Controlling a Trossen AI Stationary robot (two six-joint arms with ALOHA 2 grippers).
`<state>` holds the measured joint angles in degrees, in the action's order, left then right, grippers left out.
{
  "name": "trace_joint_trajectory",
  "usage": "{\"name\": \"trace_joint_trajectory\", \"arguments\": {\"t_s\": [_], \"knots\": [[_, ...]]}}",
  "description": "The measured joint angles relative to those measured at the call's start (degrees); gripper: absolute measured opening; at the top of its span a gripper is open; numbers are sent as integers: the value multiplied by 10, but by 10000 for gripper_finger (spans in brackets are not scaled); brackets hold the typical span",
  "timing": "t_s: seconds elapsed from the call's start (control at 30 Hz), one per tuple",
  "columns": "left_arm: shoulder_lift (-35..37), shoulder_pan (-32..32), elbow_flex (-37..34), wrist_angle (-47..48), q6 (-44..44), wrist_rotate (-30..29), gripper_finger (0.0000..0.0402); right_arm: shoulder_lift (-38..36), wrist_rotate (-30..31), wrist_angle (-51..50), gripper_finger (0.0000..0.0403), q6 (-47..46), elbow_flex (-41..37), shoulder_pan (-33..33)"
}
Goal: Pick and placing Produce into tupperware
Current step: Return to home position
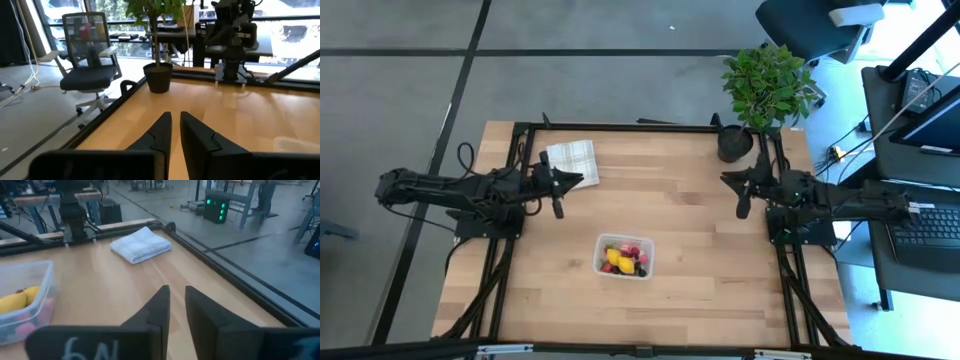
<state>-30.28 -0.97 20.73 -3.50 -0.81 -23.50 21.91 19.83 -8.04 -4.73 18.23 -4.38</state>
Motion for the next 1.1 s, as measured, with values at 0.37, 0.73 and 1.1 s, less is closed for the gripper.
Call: {"name": "trace_joint_trajectory", "arguments": {"t_s": [0.37,0.73,1.1], "knots": [[100,0,-117,-59,0,-35,10,-145,0,-2,45,-6,-63,0],[208,1,-203,-58,-15,-50,7,-219,0,-3,45,-8,-123,0],[225,1,-203,-55,-3,-57,35,-219,0,16,45,-14,-146,0]]}}
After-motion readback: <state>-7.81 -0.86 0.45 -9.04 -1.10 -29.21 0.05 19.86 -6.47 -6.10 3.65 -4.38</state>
